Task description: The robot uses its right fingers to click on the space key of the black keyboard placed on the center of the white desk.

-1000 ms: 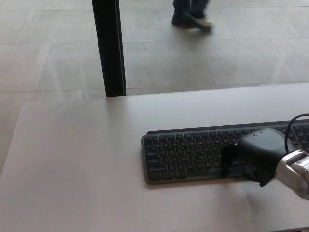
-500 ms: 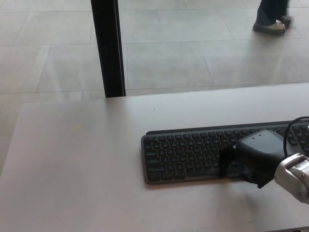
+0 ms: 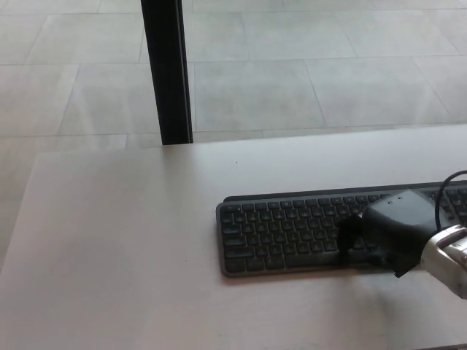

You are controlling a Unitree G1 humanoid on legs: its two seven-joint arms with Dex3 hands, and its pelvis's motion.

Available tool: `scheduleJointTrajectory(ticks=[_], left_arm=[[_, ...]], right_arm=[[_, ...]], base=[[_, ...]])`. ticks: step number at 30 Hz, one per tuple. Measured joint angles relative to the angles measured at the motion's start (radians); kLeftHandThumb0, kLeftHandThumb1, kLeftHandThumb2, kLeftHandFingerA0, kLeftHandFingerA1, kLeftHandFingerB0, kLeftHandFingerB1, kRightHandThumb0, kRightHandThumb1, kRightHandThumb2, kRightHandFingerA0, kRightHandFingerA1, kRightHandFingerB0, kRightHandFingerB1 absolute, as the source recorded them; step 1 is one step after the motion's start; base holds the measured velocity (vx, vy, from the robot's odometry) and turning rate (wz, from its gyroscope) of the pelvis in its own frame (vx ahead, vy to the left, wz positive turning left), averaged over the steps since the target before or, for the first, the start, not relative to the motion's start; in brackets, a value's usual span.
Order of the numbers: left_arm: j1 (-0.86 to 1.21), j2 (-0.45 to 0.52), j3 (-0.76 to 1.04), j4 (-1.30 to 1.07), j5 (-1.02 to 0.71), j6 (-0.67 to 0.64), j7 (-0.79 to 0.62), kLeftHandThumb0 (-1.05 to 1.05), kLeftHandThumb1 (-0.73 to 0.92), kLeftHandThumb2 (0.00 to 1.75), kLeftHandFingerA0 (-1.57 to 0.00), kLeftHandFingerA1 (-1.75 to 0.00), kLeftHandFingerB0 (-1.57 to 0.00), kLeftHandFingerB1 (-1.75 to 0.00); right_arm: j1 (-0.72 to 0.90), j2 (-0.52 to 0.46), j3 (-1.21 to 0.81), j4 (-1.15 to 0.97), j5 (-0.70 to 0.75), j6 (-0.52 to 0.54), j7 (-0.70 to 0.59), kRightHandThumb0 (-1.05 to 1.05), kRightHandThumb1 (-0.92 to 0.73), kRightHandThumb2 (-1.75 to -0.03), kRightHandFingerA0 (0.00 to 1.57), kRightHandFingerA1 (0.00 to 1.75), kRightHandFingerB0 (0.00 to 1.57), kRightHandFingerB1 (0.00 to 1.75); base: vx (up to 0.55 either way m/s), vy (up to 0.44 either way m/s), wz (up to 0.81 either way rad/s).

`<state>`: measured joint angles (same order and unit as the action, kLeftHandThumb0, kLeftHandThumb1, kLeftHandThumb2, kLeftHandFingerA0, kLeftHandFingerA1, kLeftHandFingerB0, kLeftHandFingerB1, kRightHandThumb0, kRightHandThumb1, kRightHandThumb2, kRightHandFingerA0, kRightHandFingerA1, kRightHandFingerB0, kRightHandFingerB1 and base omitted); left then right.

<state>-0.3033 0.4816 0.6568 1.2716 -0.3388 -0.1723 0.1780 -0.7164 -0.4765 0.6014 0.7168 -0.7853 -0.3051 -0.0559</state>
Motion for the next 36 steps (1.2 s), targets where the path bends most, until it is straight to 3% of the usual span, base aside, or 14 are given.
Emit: scheduleJointTrajectory(ticks=[1, 2, 3, 8, 9, 10, 12, 13, 14, 15, 16, 20, 26, 36], left_arm=[[0.000, 0.000, -0.003, 0.001, 0.001, 0.000, 0.001, -0.54, 0.41, 0.87, -0.84, -0.78, -0.74, -0.71], [0.001, 0.000, -0.003, 0.001, 0.001, 0.000, 0.000, -0.54, 0.41, 0.87, -0.84, -0.78, -0.74, -0.71], [0.001, 0.000, -0.001, 0.001, 0.000, 0.000, 0.000, -0.54, 0.50, 0.58, -0.85, -0.68, -0.78, -0.59], [0.001, 0.000, -0.001, 0.001, 0.000, 0.000, -0.001, -0.53, 0.53, 0.56, -0.87, -0.69, -0.80, -0.59], [0.001, 0.000, -0.002, 0.001, 0.000, 0.000, -0.001, -0.56, 0.43, 0.88, -0.85, -0.77, -0.73, -0.69], [0.001, 0.000, -0.003, 0.001, 0.001, 0.000, -0.001, -0.56, 0.50, 0.58, -0.86, -0.67, -0.78, -0.59], [0.002, 0.000, -0.003, 0.001, 0.001, 0.000, -0.002, -0.56, 0.43, 0.88, -0.85, -0.76, -0.73, -0.70], [0.003, 0.000, -0.003, 0.002, 0.002, 0.000, -0.002, -0.57, 0.54, 0.57, -0.85, -0.65, -0.79, -0.57], [0.004, 0.000, -0.005, 0.002, 0.002, 0.000, -0.002, -0.57, 0.54, 0.57, -0.85, -0.65, -0.79, -0.57], [0.006, 0.000, -0.008, 0.002, 0.003, 0.000, -0.002, -0.52, 0.53, 0.56, -0.85, -0.66, -0.78, -0.59], [0.008, 0.000, -0.010, 0.002, 0.004, 0.000, -0.002, -0.53, 0.53, 0.57, -0.86, -0.67, -0.78, -0.59], [0.009, 0.000, -0.006, 0.002, 0.002, 0.000, -0.003, -0.51, 0.53, 0.56, -0.86, -0.69, -0.78, -0.60], [0.017, 0.000, 0.001, 0.002, 0.001, 0.000, -0.003, -0.53, 0.54, 0.57, -0.85, -0.69, -0.78, -0.59], [0.027, 0.000, 0.001, 0.002, 0.001, 0.000, -0.004, -0.54, 0.53, 0.56, -0.87, -0.72, -0.81, -0.61]], right_arm=[[-0.013, -0.002, -0.037, -0.005, 0.015, 0.005, 0.020, -0.16, -0.58, -0.67, 0.80, 1.70, 0.73, 0.48], [-0.021, -0.002, -0.057, -0.006, 0.022, 0.007, 0.029, -0.16, -0.58, -0.67, 0.80, 1.70, 0.73, 0.48], [-0.040, -0.002, -0.093, -0.010, 0.039, 0.012, 0.045, -0.17, -0.60, -0.66, 0.81, 1.71, 0.72, 0.48], [-0.094, -0.003, -0.227, -0.018, 0.105, 0.025, 0.088, -0.14, -0.52, -0.69, 0.83, 1.71, 0.79, 0.48], [-0.100, -0.003, -0.254, -0.018, 0.119, 0.027, 0.095, -0.09, -0.51, -0.71, 0.82, 1.75, 0.77, 0.50], [-0.104, -0.006, -0.281, -0.019, 0.133, 0.026, 0.101, -0.10, -0.49, -0.73, 0.83, 1.75, 0.78, 0.50], [-0.107, -0.014, -0.327, -0.020, 0.159, 0.024, 0.109, -0.14, -0.56, -0.65, 0.83, 1.75, 0.77, 0.47], [-0.108, -0.020, -0.350, -0.024, 0.171, 0.025, 0.114, -0.16, -0.58, -0.58, 0.83, 1.70, 0.75, 0.46], [-0.108, -0.028, -0.379, -0.029, 0.186, 0.029, 0.121, -0.16, -0.58, -0.58, 0.83, 1.70, 0.75, 0.46], [-0.108, -0.034, -0.401, -0.034, 0.198, 0.032, 0.126, -0.18, -0.42, -0.81, 1.12, 1.34, 0.59, 0.59], [-0.108, -0.041, -0.422, -0.040, 0.210, 0.036, 0.133, -0.11, -0.59, -0.56, 0.77, 1.70, 0.71, 0.43], [-0.108, -0.073, -0.530, -0.022, 0.264, 0.043, 0.144, -0.07, -0.59, -0.54, 0.73, 1.72, 0.68, 0.41], [-0.096, -0.138, -0.707, 0.043, 0.340, 0.046, 0.146, -0.41, -0.53, -0.59, 1.03, 1.44, 0.68, 0.44], [0.102, -0.207, -1.030, 0.018, 0.445, 0.090, 0.120, -0.56, -0.62, -0.59, 1.00, 0.78, 0.59, 0.50]], base=[[0.00, 0.000, 0.00], [0.00, 0.000, 0.00], [0.00, 0.000, 0.00], [0.00, 0.000, 0.00], [0.00, 0.000, 0.00], [0.00, 0.000, 0.00], [0.00, 0.000, 0.00], [0.00, 0.000, 0.00], [0.00, 0.000, 0.00], [0.00, 0.000, 0.00], [0.00, 0.000, 0.00], [0.00, 0.000, 0.00], [0.00, 0.000, 0.00], [0.00, 0.000, 0.00]])
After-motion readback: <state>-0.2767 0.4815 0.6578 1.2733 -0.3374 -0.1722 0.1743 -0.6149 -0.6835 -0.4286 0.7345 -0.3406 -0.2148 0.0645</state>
